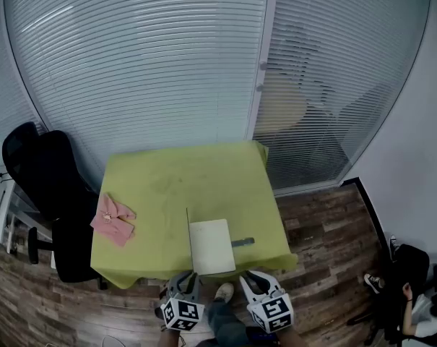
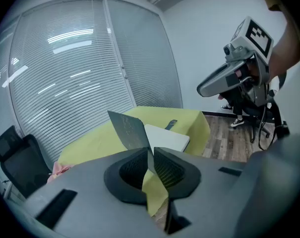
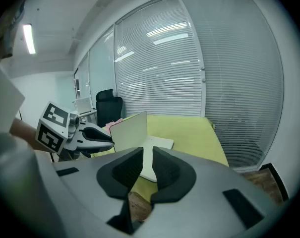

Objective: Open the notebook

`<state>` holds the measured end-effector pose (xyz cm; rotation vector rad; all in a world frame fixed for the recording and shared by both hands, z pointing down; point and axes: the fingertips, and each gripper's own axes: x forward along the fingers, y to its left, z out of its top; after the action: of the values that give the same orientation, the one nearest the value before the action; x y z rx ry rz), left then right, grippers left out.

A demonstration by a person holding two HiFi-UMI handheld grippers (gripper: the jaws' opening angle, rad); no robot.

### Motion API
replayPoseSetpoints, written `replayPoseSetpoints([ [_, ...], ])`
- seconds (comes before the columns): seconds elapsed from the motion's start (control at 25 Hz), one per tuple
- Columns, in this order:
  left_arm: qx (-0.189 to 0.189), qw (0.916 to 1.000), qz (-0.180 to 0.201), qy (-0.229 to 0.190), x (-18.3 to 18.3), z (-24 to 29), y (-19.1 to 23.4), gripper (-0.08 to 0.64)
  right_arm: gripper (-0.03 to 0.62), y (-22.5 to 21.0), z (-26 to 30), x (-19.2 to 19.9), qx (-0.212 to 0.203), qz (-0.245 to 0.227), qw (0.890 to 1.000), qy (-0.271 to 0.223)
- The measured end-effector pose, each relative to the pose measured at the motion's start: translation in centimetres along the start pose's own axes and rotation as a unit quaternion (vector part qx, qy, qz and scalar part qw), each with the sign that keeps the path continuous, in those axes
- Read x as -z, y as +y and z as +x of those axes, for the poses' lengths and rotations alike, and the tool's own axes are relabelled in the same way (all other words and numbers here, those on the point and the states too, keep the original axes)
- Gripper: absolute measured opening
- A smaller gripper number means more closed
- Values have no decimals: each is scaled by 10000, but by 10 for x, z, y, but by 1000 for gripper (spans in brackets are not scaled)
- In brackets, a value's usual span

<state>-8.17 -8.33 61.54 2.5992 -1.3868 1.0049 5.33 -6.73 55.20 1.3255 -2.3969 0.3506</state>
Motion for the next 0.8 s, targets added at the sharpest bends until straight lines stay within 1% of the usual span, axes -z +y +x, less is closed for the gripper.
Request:
replayPoseSetpoints([
  [0.24, -70, 9996, -258, -15, 6, -5, 9, 57, 72, 5, 4, 0, -47, -3, 10000, 47],
  [0.8, -221, 9973, -703, -42, 19, -11, 21, 58, 71, 7, 14, 3, -97, 11, 9999, 113],
])
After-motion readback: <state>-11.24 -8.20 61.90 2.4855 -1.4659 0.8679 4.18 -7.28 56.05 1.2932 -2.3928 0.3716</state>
